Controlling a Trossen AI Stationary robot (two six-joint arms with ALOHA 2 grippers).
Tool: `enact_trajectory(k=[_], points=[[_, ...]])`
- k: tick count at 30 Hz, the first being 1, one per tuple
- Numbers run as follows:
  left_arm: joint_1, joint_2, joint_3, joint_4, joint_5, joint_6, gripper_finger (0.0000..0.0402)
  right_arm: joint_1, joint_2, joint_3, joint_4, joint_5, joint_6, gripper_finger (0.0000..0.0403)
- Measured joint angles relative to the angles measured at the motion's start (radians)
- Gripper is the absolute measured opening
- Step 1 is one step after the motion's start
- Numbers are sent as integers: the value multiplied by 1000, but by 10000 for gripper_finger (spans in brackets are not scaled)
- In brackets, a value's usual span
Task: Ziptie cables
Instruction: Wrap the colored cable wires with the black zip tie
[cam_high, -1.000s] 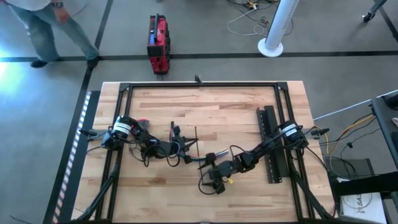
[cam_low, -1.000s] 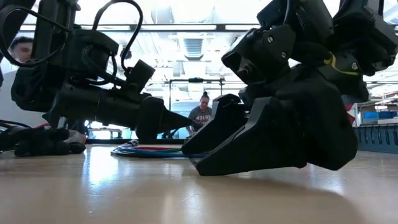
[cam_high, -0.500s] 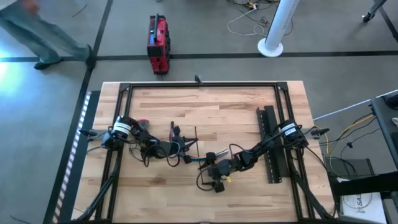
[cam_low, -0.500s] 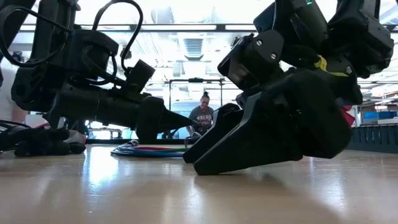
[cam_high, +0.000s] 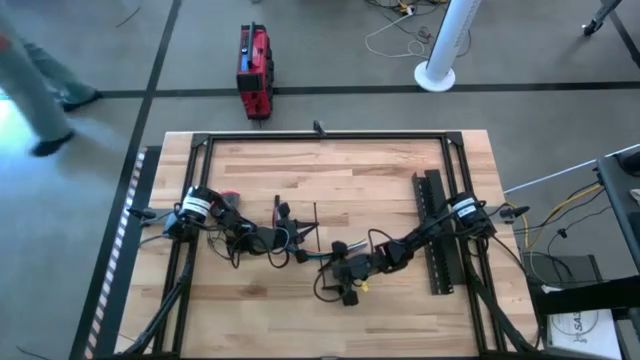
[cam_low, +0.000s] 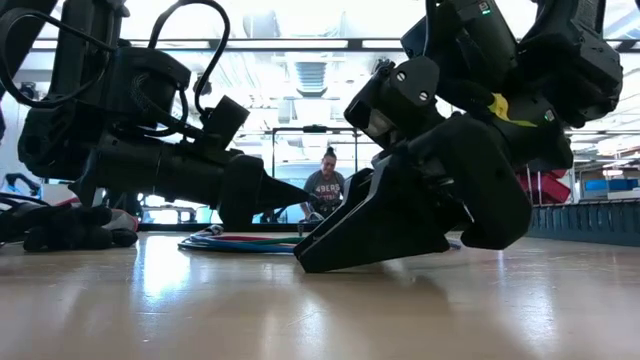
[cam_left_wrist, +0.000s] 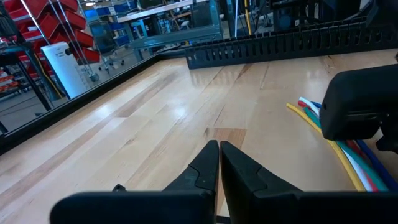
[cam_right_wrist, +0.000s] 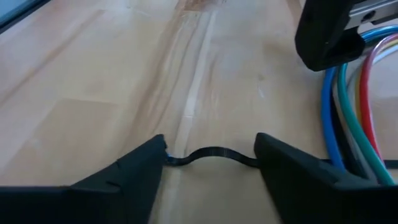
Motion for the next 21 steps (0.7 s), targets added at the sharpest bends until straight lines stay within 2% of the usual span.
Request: enact_trajectory(k=[6,11,15,21], points=[[0,0,0,0,0,0,0,0,0,0,-1,6,-17,171],[0,0,0,0,0,0,0,2,1,0,1,1,-68,142],[0,0,0,0,0,0,0,4,1,1,1,-4,-96,155],[0,0,0,0,0,0,0,3,1,1,1,6,-81,212]])
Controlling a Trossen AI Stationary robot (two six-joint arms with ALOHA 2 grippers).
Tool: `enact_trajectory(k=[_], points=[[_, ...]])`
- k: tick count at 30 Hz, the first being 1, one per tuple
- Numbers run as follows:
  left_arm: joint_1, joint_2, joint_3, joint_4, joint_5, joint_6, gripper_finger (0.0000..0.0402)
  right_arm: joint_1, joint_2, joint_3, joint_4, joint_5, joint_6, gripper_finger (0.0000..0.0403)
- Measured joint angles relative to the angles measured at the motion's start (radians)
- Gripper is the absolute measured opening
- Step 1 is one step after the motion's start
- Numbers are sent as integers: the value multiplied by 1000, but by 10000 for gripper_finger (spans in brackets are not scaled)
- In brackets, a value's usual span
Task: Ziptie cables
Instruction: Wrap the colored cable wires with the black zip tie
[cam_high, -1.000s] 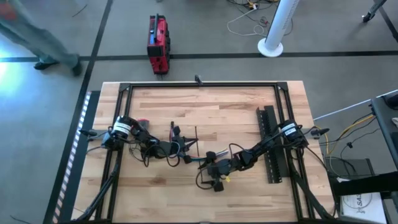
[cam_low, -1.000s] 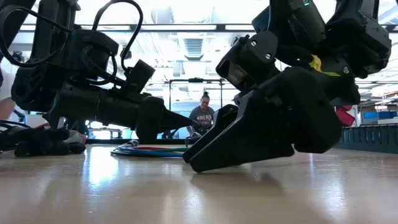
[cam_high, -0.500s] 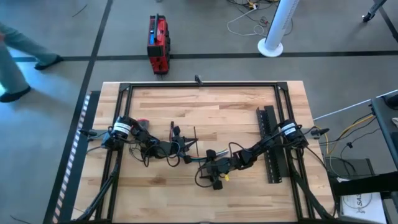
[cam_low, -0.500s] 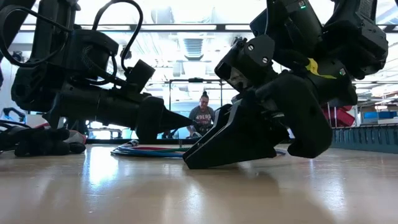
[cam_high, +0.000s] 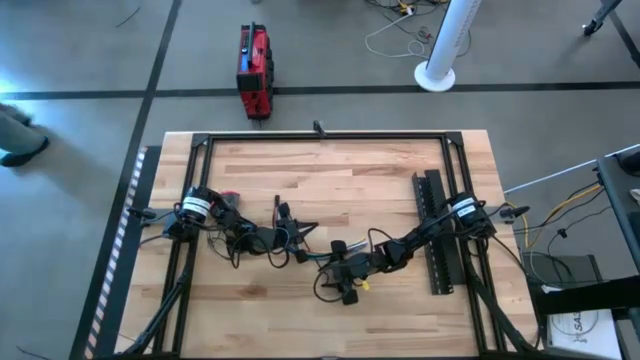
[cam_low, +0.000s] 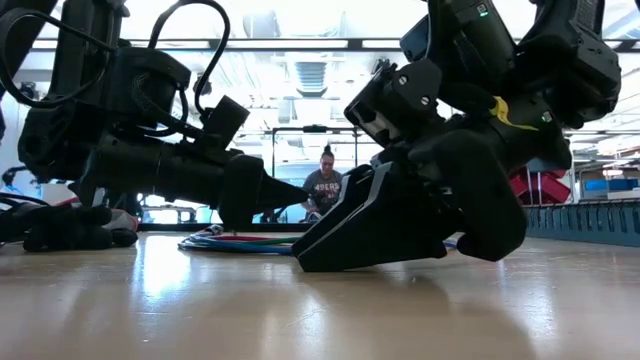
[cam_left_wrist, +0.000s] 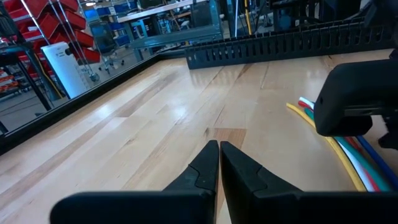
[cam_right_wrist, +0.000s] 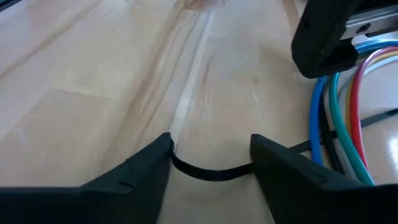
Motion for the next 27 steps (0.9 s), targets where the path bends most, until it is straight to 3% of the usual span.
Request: enact_trajectory(k=[11,27], points=[[0,0,0,30,0,7,0,4,-50,-3,-22,2,-36,291],[-2,-42,0,39,6,46,0,57,-167,-5,-213,-2,-120,292]])
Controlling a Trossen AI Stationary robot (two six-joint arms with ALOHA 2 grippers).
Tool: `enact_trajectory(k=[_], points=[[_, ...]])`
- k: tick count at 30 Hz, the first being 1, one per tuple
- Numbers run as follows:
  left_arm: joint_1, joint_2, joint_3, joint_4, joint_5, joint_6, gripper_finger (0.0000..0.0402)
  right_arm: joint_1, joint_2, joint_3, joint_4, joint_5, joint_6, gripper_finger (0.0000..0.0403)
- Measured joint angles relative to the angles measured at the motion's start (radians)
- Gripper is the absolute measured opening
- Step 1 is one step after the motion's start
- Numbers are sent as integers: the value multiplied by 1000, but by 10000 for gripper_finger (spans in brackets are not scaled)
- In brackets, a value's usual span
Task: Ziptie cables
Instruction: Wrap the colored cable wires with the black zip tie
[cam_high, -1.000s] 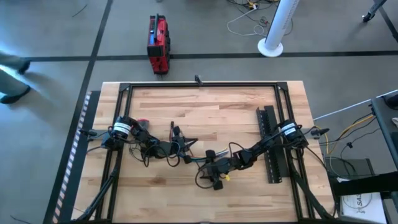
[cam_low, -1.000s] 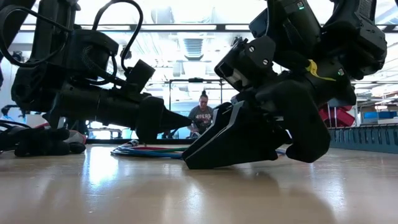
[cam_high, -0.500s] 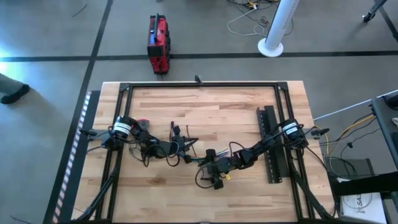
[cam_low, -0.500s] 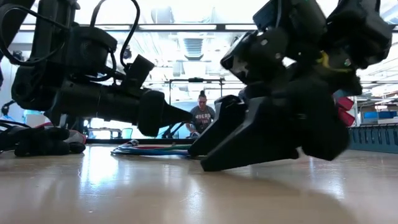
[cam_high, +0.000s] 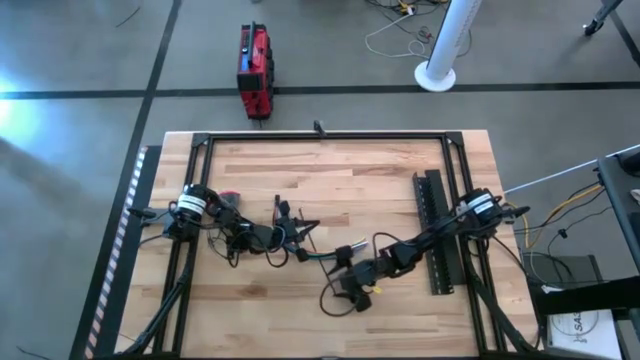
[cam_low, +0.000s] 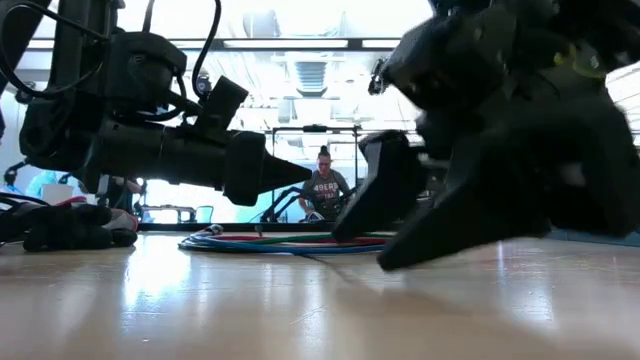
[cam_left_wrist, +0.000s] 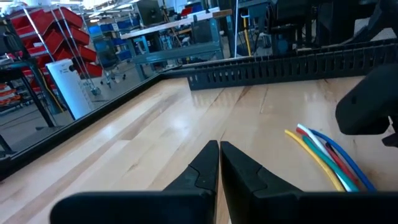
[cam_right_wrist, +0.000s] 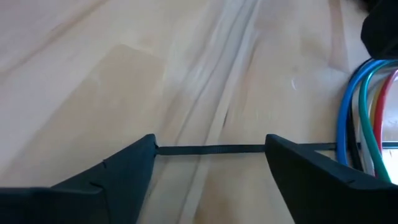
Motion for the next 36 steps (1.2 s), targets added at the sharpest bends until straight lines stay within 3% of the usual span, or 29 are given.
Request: enact_trajectory(k=[14,26,29,33,36], points=[[-4,-52,1,37,56,-7,0,15,-110,2,-26,18,-43,290],[-27,-349,-112,-50,69,-18,0,24,-99,2,-52,28,59,302],[-51,-406,-140,-139,147,-80,5,25,-99,3,-54,28,75,296],[-121,-377,-113,-197,296,-102,14,24,-99,3,-51,28,76,286],[-191,-312,-43,-269,269,-78,20,24,-99,3,-51,27,76,280]])
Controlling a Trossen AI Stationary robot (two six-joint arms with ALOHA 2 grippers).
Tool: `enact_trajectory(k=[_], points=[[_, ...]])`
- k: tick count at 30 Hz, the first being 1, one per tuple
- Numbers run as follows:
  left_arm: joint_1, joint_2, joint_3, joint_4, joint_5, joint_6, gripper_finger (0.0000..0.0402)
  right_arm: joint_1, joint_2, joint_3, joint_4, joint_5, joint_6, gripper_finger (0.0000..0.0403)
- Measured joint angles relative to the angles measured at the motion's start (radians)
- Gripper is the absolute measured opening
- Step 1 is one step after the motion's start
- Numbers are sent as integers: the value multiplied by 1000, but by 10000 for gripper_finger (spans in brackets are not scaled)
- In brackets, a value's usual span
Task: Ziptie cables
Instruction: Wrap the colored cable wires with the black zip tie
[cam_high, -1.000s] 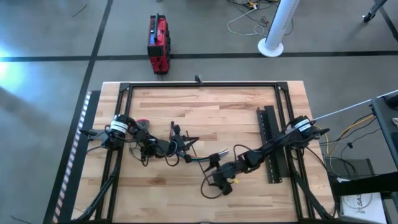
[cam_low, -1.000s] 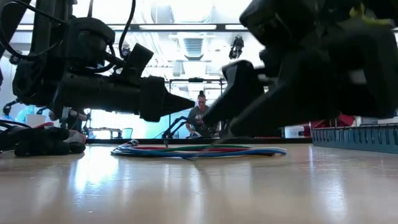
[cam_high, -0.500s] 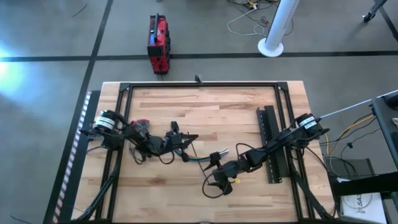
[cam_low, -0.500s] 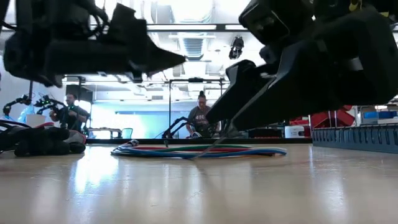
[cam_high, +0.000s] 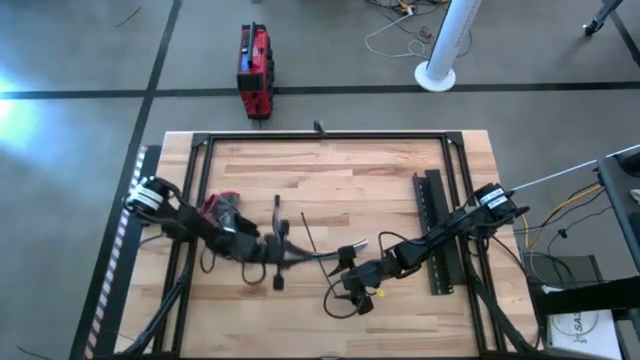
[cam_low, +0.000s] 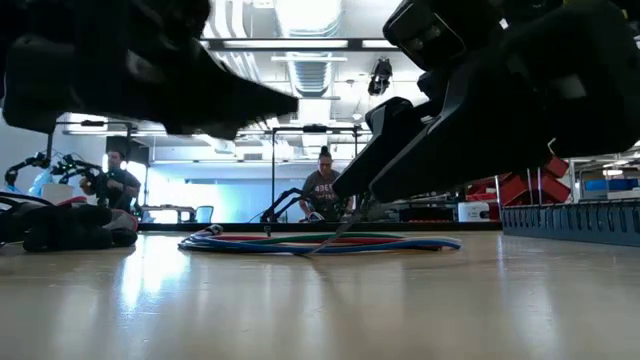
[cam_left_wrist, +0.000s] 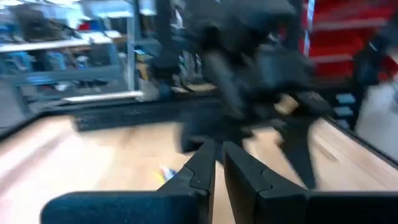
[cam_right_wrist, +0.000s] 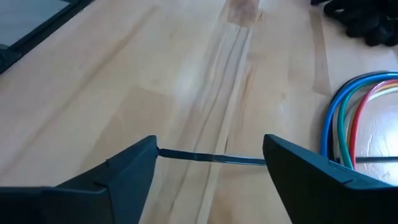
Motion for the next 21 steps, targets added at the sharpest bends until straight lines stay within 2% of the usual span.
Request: enact_trajectory(k=[5,8,17,21], points=[[-67,122,146,-146,-129,57,37,0,-4,1,-4,0,42,278],[-83,170,214,-233,-166,63,51,0,-5,1,-7,0,75,281],[-128,222,348,-506,-155,-7,83,0,-5,1,-11,1,131,274],[-145,262,388,-556,-157,-18,83,-1,-6,1,-11,1,134,267]])
